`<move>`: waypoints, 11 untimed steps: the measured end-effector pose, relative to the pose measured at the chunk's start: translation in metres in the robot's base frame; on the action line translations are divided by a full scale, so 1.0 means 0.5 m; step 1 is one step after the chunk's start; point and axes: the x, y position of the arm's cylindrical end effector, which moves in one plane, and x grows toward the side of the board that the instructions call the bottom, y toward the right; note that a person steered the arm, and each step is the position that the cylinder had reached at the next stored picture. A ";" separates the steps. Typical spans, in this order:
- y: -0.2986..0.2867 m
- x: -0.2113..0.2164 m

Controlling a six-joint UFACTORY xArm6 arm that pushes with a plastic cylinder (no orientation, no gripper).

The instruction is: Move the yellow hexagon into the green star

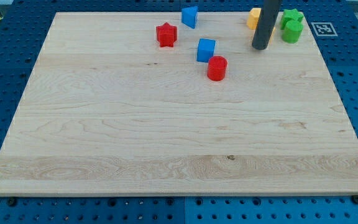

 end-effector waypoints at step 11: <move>0.050 -0.169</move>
